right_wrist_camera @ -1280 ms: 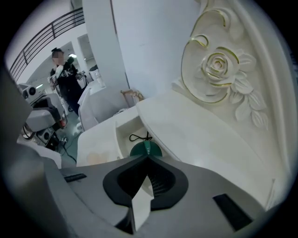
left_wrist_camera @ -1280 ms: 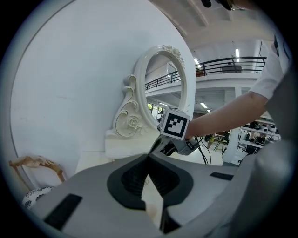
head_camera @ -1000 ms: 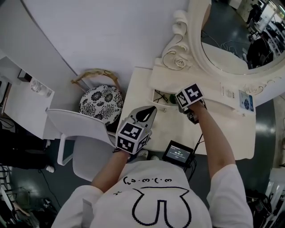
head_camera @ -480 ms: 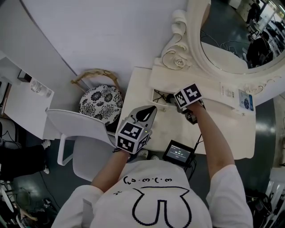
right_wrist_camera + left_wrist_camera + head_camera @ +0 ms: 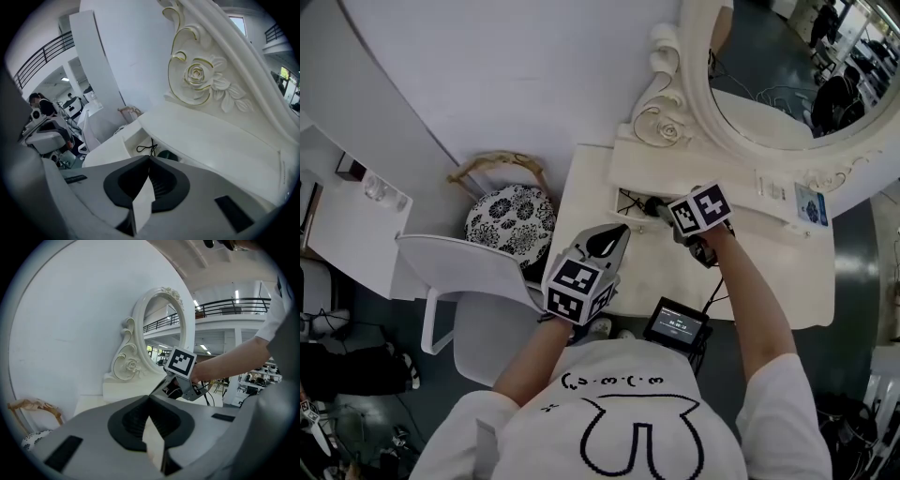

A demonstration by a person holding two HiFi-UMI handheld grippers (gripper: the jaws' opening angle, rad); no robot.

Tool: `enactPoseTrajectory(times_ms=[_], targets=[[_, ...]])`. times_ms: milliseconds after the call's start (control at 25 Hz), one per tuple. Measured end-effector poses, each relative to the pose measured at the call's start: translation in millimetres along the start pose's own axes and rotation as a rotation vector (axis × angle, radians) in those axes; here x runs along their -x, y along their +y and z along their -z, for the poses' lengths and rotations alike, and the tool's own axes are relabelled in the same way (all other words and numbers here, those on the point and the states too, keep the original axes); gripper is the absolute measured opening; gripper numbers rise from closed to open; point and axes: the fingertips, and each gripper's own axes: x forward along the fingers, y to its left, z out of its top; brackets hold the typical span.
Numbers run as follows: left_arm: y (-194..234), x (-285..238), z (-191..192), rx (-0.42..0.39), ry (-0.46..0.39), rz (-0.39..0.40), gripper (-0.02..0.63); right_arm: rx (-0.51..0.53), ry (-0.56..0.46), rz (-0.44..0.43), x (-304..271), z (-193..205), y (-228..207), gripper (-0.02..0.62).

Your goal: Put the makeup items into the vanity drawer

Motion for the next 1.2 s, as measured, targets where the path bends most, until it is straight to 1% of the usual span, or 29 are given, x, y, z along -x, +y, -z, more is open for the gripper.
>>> enactPoseTrajectory(times_ms=[120, 280, 640, 720, 840, 1000, 1160, 1200], targets=[[-3, 4, 0, -0.005, -0.005, 0.001, -0.006, 0.016, -0.014, -0.01, 5, 3, 8, -0.008], [-5, 9, 2, -0.008, -0.006, 0.001, -0.006, 0.033, -0.063, -0.026, 15, 3, 20, -0.008], [-11, 19, 5, -0.021, -0.007, 0.004, -0.006, 0.142, -0.154, -0.093, 43, 9, 62, -0.008], [-13, 21, 5, -0.025, -0.009, 0.007, -0.006, 0.18, -0.168, -0.114, 47, 12, 74, -0.008], [-15, 24, 5, -0.032, -0.009, 0.009, -0.006, 0.268, -0.187, -0.15, 50, 20, 96, -0.008], [-14, 26, 6, -0.036, -0.007, 0.006, -0.006, 0.374, -0.168, -0.167, 46, 35, 114, -0.008], [-12, 29, 7, -0.035, -0.008, 0.001, -0.006, 0.423, -0.138, -0.171, 38, 45, 122, -0.003], [-12, 30, 8, -0.034, -0.008, -0.001, -0.006, 0.428, -0.13, -0.178, 36, 47, 124, 0.02]])
